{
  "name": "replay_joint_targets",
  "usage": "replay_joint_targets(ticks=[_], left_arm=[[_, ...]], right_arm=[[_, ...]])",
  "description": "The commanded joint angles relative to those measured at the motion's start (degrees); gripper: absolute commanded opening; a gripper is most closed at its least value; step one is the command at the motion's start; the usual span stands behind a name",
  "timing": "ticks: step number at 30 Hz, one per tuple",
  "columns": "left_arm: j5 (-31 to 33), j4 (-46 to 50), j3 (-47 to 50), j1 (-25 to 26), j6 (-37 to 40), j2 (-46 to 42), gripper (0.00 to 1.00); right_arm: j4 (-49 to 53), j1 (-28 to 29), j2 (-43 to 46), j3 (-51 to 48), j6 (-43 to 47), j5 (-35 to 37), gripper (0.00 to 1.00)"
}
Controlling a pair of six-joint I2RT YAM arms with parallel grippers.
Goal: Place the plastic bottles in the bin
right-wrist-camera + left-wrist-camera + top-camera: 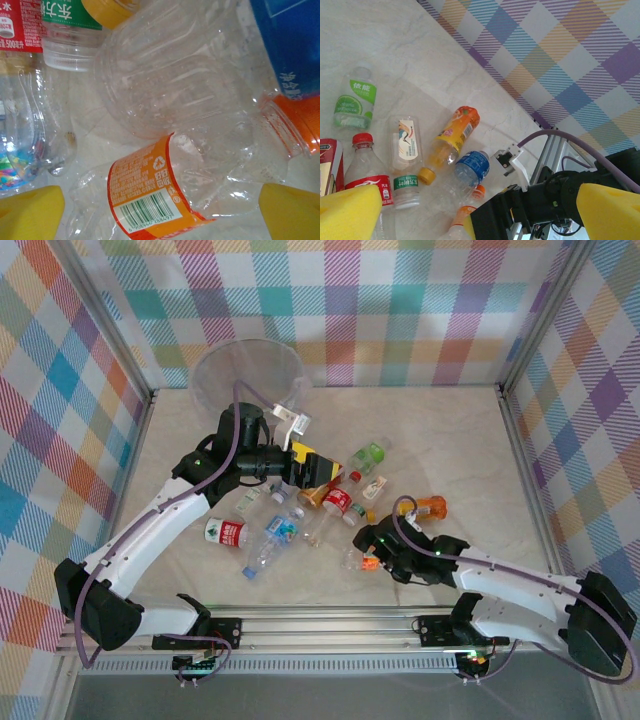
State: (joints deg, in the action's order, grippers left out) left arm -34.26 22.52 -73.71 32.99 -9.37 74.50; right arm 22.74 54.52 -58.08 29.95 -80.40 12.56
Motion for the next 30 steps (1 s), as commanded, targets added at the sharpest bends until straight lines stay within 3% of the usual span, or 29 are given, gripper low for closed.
replay_joint_targets(ticks=[1, 12, 22, 30], left_arm=[[-0.8, 0.6, -1.3, 0.4, 0.6, -0.1, 1.0], [-0.7, 0.8, -1.3, 0.5, 0.8, -0.2, 1.0], [-0.9, 0.9, -1.5, 0.5, 0.8, -0.7, 1.0], [-0.5, 0.9, -1.5, 0.5, 0.9, -0.8, 1.0]], right_arm=[[-2.8, -0.5, -1.4, 0.4, -1.5, 2.0, 1.0], [-2.7, -0.7, -7.0, 1.3, -0.4, -1.5, 0.97], [1.0, -0.7, -4.7, -0.1, 0.5, -1.5, 0.91], [0.1, -0.7, -5.7, 0.4, 1.5, -1.0, 0.95]])
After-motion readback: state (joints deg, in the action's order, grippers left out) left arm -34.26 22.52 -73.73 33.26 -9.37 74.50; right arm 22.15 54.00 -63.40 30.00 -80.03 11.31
